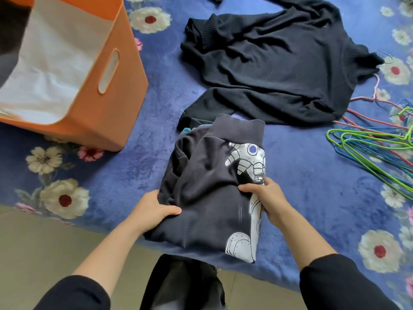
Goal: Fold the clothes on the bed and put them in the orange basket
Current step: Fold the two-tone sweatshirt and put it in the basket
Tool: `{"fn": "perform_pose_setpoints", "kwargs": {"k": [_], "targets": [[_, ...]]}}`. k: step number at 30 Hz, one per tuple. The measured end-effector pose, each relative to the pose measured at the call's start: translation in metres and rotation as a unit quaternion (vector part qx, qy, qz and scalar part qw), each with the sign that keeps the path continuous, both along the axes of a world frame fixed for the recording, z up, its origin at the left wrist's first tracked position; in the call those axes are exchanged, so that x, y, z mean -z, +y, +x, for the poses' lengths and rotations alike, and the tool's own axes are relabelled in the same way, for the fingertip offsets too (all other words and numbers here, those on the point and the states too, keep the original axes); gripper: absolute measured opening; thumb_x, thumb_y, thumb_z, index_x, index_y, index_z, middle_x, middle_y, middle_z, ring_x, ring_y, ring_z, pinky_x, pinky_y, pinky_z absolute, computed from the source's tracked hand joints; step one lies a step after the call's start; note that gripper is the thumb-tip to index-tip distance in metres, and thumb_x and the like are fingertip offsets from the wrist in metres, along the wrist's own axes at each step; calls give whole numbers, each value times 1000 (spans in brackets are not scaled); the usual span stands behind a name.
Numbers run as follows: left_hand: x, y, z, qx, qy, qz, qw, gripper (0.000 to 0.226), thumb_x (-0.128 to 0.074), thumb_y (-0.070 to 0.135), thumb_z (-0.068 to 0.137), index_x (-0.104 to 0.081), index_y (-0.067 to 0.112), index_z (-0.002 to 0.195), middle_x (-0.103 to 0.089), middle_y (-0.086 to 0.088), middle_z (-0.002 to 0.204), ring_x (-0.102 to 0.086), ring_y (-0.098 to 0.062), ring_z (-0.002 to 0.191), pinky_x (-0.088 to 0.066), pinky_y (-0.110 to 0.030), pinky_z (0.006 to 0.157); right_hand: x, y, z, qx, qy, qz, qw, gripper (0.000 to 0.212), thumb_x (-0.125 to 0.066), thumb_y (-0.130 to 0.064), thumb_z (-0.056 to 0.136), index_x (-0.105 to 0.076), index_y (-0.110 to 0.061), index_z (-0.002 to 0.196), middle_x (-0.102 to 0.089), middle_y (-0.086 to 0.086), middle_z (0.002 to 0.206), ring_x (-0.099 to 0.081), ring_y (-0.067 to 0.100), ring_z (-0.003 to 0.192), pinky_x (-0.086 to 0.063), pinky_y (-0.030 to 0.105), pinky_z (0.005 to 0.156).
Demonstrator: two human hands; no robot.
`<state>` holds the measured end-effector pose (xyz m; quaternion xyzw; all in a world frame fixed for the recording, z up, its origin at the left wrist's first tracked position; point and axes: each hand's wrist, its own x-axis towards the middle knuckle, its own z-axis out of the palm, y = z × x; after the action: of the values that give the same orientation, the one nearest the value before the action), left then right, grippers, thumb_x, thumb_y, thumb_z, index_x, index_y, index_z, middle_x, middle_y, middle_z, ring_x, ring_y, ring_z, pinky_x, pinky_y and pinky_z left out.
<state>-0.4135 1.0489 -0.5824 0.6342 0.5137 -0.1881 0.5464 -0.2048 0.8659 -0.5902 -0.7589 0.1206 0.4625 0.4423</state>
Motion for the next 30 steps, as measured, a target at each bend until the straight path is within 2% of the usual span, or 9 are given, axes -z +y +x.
{"fn": "perform_pose_setpoints", "kwargs": {"k": [3, 7, 10, 12, 15, 18, 21, 26, 30], "targets": [[-34, 26, 16, 67, -75, -15, 995, 18, -78, 8, 70, -71, 20, 80, -74, 11, 79, -67, -7, 76, -47, -22, 67, -13, -8, 0, 26, 74, 86, 993, 44, -73, -3, 71, -64, -6, 115, -71, 17, 108, -69, 31, 95, -54, 45, 88], [-71, 70, 35, 157, -90, 82, 980, 21, -70, 19, 58, -70, 26, 78, -67, 7, 67, -59, -10, 65, -46, -27, 63, -21, -32, -21, -48, 213, 100, 971, 47, -77, -17, 73, -64, 1, 114, -69, 21, 103, -66, 33, 95, -51, 46, 90], [-60, 84, 34, 177, -86, 294, 935, 55, -60, 36, 58, -64, 45, 112, -69, 10, 107, -58, -17, 104, -48, -40, 92, -17, -39, -38, -80, 237, 55, 967, 61, -81, -35, 69, -61, -6, 118, -68, 13, 114, -67, 30, 105, -56, 47, 86], [-41, 72, 23, 96, -44, 384, 917, 75, -70, 34, 71, -42, 37, 140, -46, -1, 139, -36, -27, 128, -33, -46, 108, -9, -37, -35, -8, 154, 40, 987, 70, -82, -43, 66, -59, -10, 123, -71, 5, 114, -67, 22, 107, -55, 42, 85], [-10, 30, -3, -149, -8, 247, 958, 110, -81, 43, 70, -11, 25, 152, -22, -12, 154, -22, -28, 141, -20, -44, 116, -7, -24, -21, 118, 84, 65, 987, 49, -71, -36, 80, -60, -9, 120, -73, 4, 107, -67, 16, 100, -53, 34, 82], [12, -14, -29, -338, -45, 36, 939, 97, -80, 61, 58, -38, 23, 137, -51, 0, 139, -50, -19, 126, -39, -44, 109, -7, -7, -17, 110, 84, 85, 987, 45, -76, -27, 76, -66, -7, 115, -73, 7, 104, -69, 17, 90, -54, 33, 77], [14, -25, -35, -388, -64, -53, 918, 56, -79, 46, 69, -58, 23, 115, -70, 4, 112, -66, -19, 103, -49, -46, 98, -8, 2, -19, 103, 123, 68, 985, 63, -82, -23, 64, -64, 5, 118, -69, 17, 104, -67, 28, 90, -52, 35, 79], [-19, -4, -22, -423, -114, -208, 875, 31, -71, 20, 76, -71, 6, 104, -73, -16, 102, -70, -32, 95, -50, -49, 96, -32, 16, -17, 63, 152, 84, 983, 41, -68, -18, 75, -70, -1, 112, -70, 20, 110, -66, 29, 91, -50, 36, 80], [-67, 0, -19, -390, -136, -230, 881, 31, -64, 19, 76, -71, 1, 101, -72, -21, 100, -67, -34, 84, -50, -46, 91, -72, 8, -8, 16, 97, 74, 992, 20, -67, -21, 77, -68, -6, 90, -67, 14, 85, -61, 22, 65, -45, 26, 55]]}}
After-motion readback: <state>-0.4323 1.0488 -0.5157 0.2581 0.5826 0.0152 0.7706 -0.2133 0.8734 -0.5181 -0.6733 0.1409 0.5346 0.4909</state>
